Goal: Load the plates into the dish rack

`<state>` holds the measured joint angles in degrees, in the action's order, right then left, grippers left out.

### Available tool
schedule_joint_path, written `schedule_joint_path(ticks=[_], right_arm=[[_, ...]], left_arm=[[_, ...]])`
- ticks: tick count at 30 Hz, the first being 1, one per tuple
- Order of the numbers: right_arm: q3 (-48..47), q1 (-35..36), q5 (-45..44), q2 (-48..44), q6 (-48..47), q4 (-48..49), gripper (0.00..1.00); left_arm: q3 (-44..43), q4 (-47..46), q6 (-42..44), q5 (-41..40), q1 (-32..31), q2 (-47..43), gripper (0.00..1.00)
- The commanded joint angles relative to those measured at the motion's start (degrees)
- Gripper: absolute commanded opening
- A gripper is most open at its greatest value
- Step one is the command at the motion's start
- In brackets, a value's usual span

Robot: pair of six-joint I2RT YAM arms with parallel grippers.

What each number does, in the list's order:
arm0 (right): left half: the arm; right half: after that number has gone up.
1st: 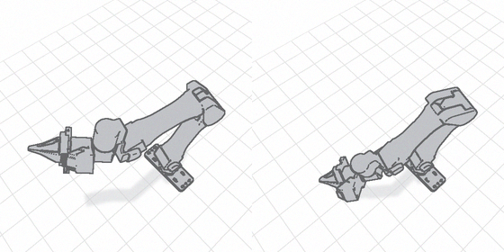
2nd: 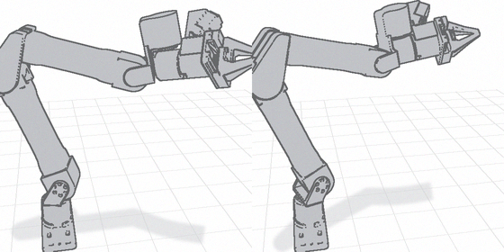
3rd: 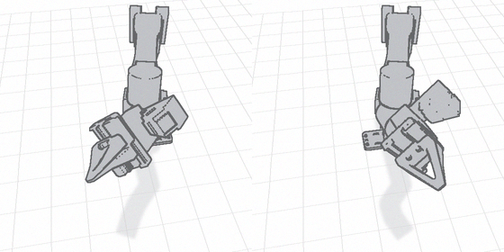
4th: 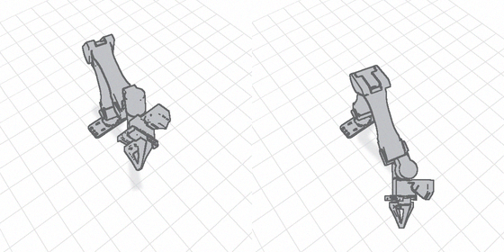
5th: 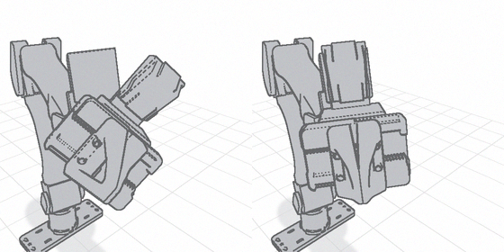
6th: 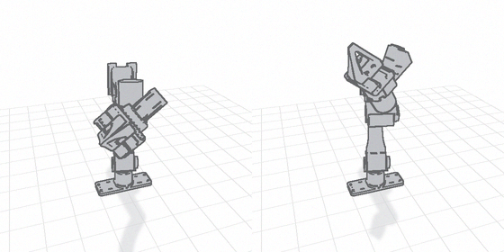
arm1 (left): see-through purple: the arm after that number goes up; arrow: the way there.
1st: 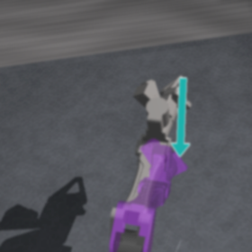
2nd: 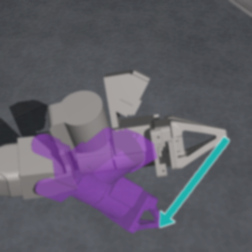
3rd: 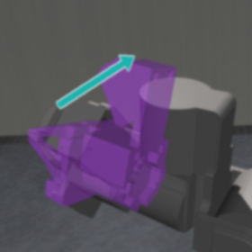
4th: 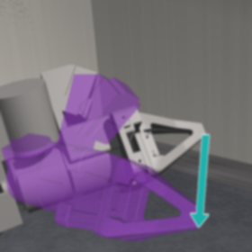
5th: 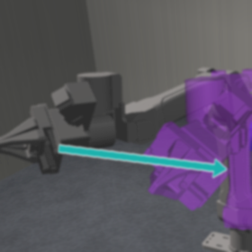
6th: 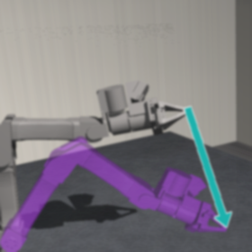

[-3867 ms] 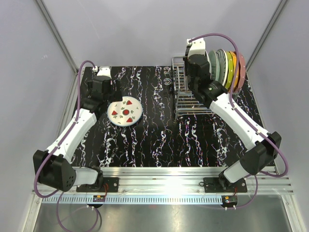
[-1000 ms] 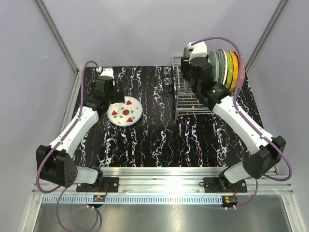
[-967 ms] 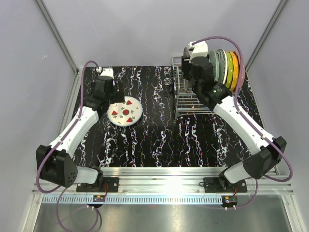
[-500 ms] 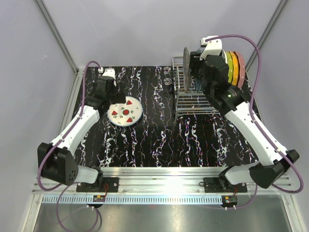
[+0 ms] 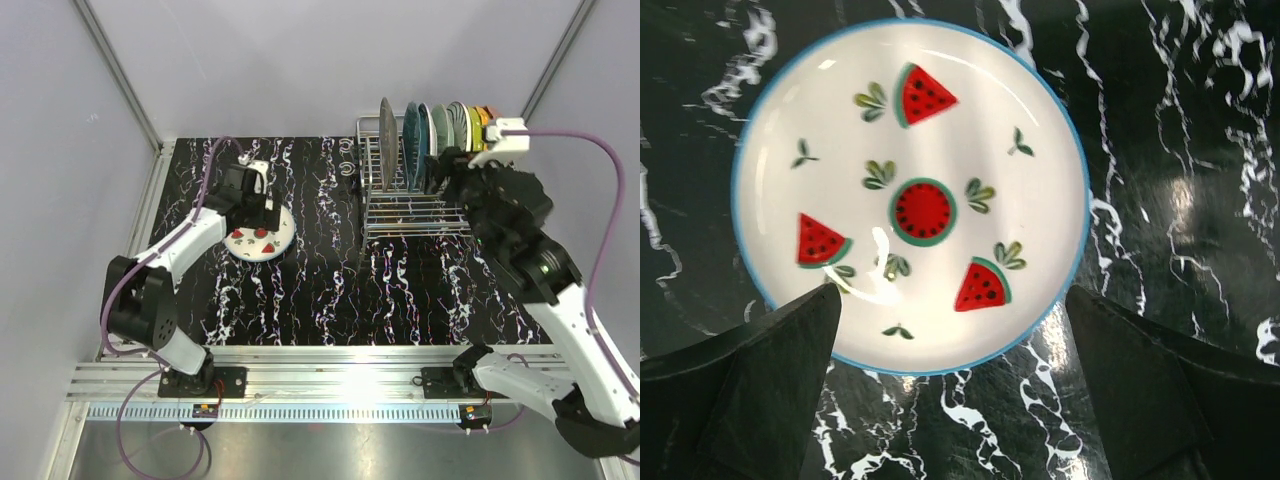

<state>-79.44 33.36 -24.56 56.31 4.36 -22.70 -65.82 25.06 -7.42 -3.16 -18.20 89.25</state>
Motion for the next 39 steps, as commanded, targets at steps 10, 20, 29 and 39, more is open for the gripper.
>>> schedule_joint_path(ticks=[10, 20, 29, 39], right_arm=[[15.53, -0.05, 3.9, -17.9, 5.92, -2.61, 0.7], [21.25, -0.05, 3.82, -26.87, 5.49, -4.11, 0.71], [23.36, -0.05, 2.76, -30.3, 3.55, -3.85, 0.73], [24.15, -0.05, 4.51, -31.97, 3.37, -4.28, 0.73]], left_arm=[[4.56, -8.09, 8.22, -10.99, -14.67, 7.33, 0.97], [1.14, -6.95, 4.26, -13.02, -15.03, 14.28, 0.83], [-2.03, -4.67, 3.38, -11.61, -14.94, 18.59, 0.43], [-2.73, -1.95, 3.12, -10.12, -14.94, 16.4, 0.0]])
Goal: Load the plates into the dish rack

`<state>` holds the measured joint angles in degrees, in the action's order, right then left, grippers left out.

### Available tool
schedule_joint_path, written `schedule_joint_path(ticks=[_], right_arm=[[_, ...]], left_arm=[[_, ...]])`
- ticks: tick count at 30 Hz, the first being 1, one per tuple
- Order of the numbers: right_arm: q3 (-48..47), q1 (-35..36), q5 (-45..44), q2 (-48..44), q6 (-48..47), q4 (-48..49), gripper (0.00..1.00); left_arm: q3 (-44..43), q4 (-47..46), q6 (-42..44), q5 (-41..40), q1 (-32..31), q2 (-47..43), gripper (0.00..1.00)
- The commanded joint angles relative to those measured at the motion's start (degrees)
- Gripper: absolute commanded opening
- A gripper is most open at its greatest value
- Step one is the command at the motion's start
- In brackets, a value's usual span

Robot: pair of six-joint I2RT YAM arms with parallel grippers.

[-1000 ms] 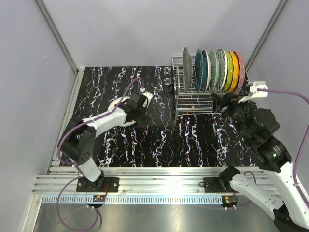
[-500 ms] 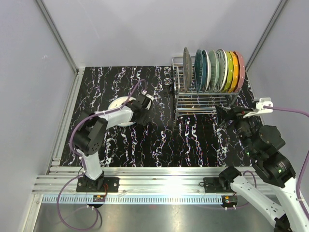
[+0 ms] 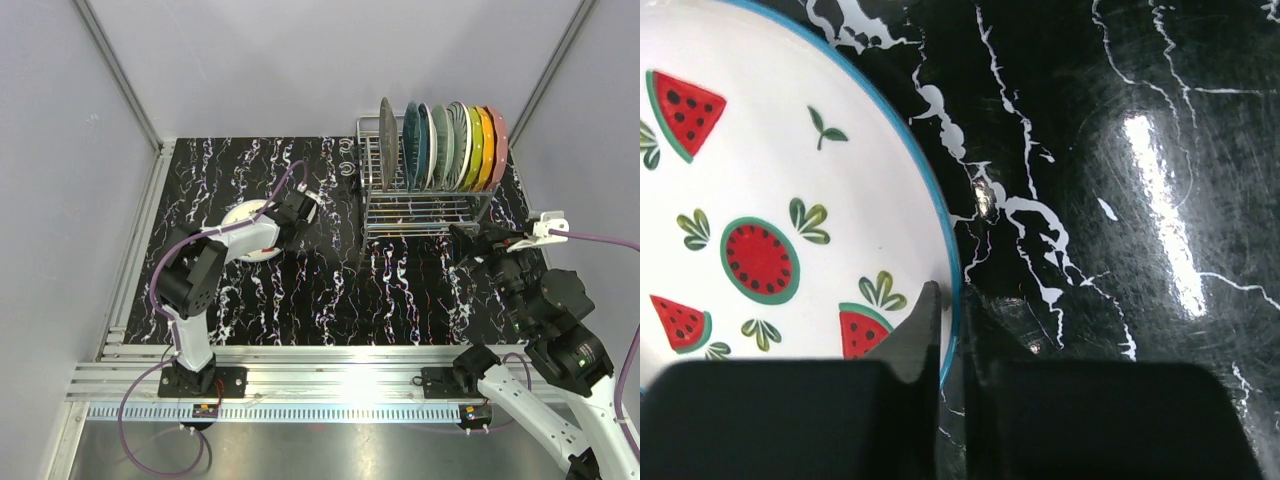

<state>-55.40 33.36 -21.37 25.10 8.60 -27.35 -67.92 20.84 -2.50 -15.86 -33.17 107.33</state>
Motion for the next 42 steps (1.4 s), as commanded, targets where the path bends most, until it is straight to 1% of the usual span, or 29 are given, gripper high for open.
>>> schedule_joint_path(ticks=[1, 3, 4, 5, 9, 10, 16, 17, 18, 19, 21, 22, 25, 26, 29, 30, 31, 33, 35, 37, 42], right_arm=[[0.11, 0.03, 2.2, -0.93, -0.87, 0.2, 0.73], [0.73, -0.05, 6.58, -0.93, -0.78, 0.37, 0.71], [0.9, -0.14, 9.64, -0.67, -1.04, 0.37, 0.7], [1.6, -0.05, 10.46, -0.41, -1.3, 0.81, 0.67], [2.75, 0.03, 14.76, 1.88, -0.43, 2.3, 0.66], [2.92, 0.03, 16.95, 2.58, 0.1, 3.09, 0.65], [5.12, 0.03, 25.65, 7.23, 3.87, 8.36, 0.65], [6.34, 0.03, 26.89, 7.59, 4.14, 10.63, 0.64], [6.88, 0.03, 27.6, 8.29, 4.93, 11.52, 0.63], [7.4, 0.38, 28.48, 8.64, 5.02, 12.23, 0.63], [8.29, 0.91, 28.4, 9.17, 5.02, 13.55, 0.63], [8.46, 1.26, 28.22, 9.35, 5.02, 13.99, 0.63], [7.85, 3.02, 28.14, 11.19, 4.32, 14.96, 0.63], [7.76, 4.85, 27.87, 11.81, 4.23, 15.74, 0.64], [7.06, 10.29, 22.53, 15.75, 1.87, 17.77, 0.65], [6.8, 15.02, 19.72, 18.38, -0.32, 18.47, 0.67], [6.44, 17.67, 14.04, 19.88, -1.56, 19.43, 0.68], [5.22, 21.72, 9.96, 24.26, -3.24, 21.99, 0.7], [3.2, 23.14, 8.89, 27.0, -3.33, 24.18, 0.7], [1.27, 24.64, 7.13, 30.26, -3.15, 25.68, 0.72], [-0.15, 25.7, 7.57, 35.89, -3.94, 30.6, 0.72]], left_arm=[[-0.81, 2.62, -2.24, 2.93, 0.03, -3.95, 0.0], [-0.81, 3.33, -4.35, 4.25, 0.03, -6.77, 0.0], [-0.72, 3.59, -5.05, 5.21, 0.03, -10.09, 0.0], [-0.81, 3.59, -6.62, 5.66, 0.03, -11.86, 0.0], [-1.16, 3.24, -11.99, 7.86, 0.12, -20.65, 0.0], [-1.07, 2.89, -13.22, 8.56, 0.12, -24.06, 0.0], [1.38, -0.88, -25.69, 7.95, 0.3, -35.5, 0.0], [2.78, -2.72, -29.1, 7.95, 0.38, -36.91, 0.0], [3.66, -3.69, -30.88, 7.95, 0.47, -39.54, 0.0], [4.46, -4.57, -34.46, 7.86, 0.73, -40.78, 0.0], [6.38, -7.03, -37.74, 7.77, 0.91, -44.2, 0.0], [6.83, -7.82, -40.45, 7.34, 1.0, -45.27, 0.0], [7.89, -9.94, -44.5, 6.28, 1.09, -48.0, 0.0], [7.54, -10.12, -45.3, 5.84, 1.09, -48.44, 0.0], [7.19, -10.55, -48.82, 4.26, 1.09, -49.58, 0.0], [7.1, -10.82, -49.61, 3.91, 1.09, -49.85, 0.0], [7.01, -11.26, -51.53, 3.64, 1.09, -49.94, 0.0], [6.75, -13.01, -53.3, 4.16, 1.0, -49.67, 0.0], [5.79, -15.03, -55.06, 5.48, 0.83, -48.89, 0.0], [4.47, -14.86, -56.38, 6.8, 0.56, -48.18, 0.0], [1.13, -15.83, -59.54, 8.47, 0.21, -46.77, 0.0]])
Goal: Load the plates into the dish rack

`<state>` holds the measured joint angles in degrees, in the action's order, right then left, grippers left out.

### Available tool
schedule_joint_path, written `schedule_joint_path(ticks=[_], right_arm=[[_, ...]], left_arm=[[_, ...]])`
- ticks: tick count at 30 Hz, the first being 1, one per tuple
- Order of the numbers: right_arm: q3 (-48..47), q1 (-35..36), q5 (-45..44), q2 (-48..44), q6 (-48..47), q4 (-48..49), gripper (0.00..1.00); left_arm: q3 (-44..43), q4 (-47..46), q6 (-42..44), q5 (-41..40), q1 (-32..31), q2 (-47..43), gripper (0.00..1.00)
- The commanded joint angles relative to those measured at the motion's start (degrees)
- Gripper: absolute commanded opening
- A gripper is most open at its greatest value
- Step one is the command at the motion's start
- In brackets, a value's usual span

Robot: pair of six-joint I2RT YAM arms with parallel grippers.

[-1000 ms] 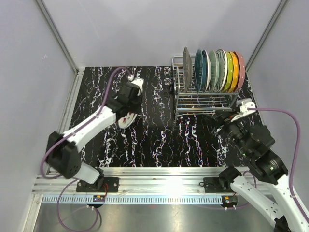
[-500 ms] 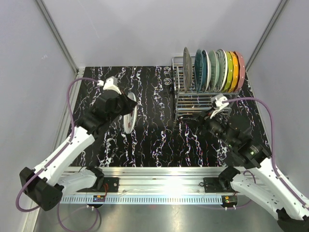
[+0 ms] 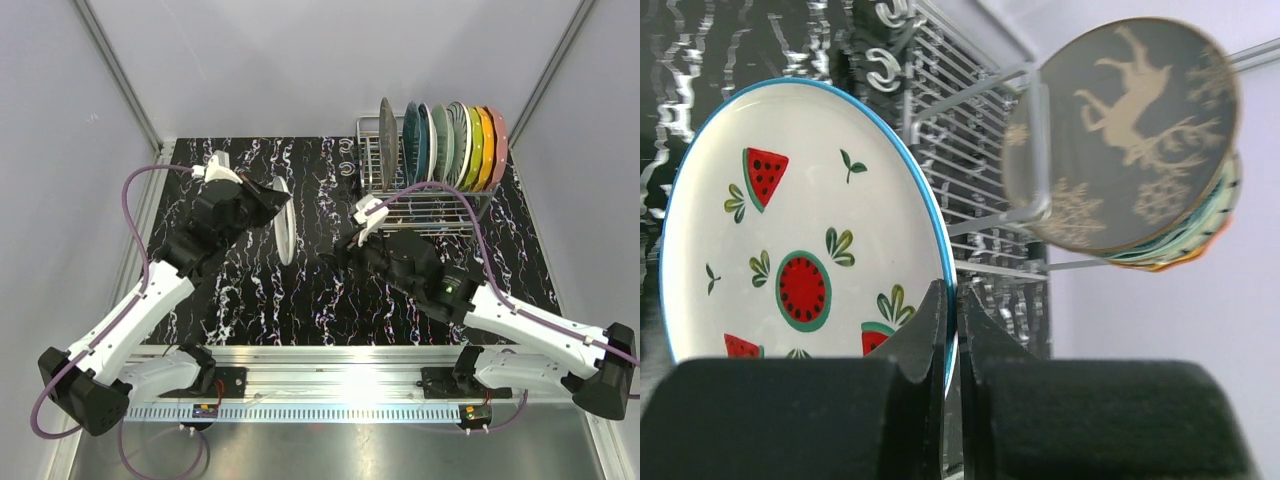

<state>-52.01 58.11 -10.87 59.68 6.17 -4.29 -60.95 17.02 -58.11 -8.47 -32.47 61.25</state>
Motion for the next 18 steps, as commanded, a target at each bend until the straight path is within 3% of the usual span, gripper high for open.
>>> schedule_joint_path(ticks=[1, 14, 18], right_arm=[[-3.8, 1.48, -3.27, 2.01, -1.52, 8.68, 0.73], [-7.14, 5.35, -9.95, 13.87, -3.89, 16.59, 0.74], [-8.28, 5.61, -22.39, 16.34, -3.45, 18.0, 0.72]], left_arm=[[-6.28, -11.92, -4.55, 1.09, -0.66, -0.52, 0.0], [-8.49, -15.96, -10.97, 1.26, -1.63, 0.53, 0.0], [-8.4, -16.84, -12.91, 2.49, -2.07, 0.36, 0.0]])
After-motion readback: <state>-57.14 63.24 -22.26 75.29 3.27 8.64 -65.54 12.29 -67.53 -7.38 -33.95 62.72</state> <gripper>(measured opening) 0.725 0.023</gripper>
